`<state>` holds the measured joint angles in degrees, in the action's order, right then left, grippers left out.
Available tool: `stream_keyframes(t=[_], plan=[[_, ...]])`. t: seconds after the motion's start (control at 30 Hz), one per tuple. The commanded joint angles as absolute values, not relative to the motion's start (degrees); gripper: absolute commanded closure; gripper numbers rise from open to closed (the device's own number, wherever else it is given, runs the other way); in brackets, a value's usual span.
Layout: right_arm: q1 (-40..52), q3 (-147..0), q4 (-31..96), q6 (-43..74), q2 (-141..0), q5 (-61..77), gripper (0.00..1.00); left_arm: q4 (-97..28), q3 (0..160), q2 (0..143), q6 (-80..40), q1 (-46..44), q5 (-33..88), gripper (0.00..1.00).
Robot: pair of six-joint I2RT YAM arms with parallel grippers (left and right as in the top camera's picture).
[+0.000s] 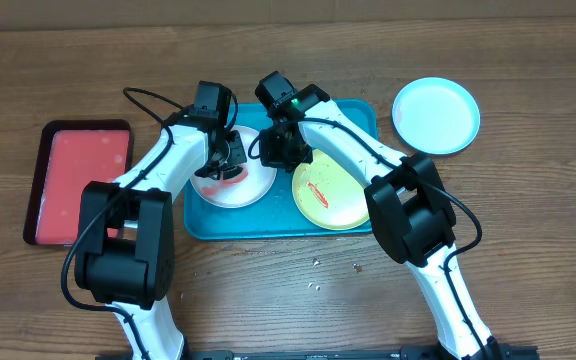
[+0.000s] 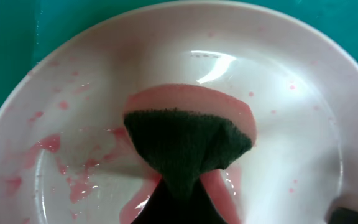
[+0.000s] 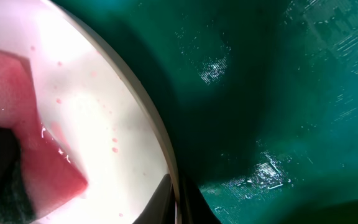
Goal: Clean dirty plates on tray and stack at the side
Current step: 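Scrub the white plate with the sponge in the left gripper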
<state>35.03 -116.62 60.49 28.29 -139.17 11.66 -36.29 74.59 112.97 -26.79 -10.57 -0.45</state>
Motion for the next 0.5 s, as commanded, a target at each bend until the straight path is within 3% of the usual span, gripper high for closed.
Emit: stream_keyframes(t=[0.0,0.47], plan=[[35.2,-115.6,60.9,28.5,-141.1,9.1,0.96,-36.4,72.7,113.1,-24.4,-8.0,-3.6,0.96],[35.2,-115.6,60.9,28.5,-141.1,9.1,0.96,-46.7,78.0,110.8,-21.0,1.8,-4.8,0.96]])
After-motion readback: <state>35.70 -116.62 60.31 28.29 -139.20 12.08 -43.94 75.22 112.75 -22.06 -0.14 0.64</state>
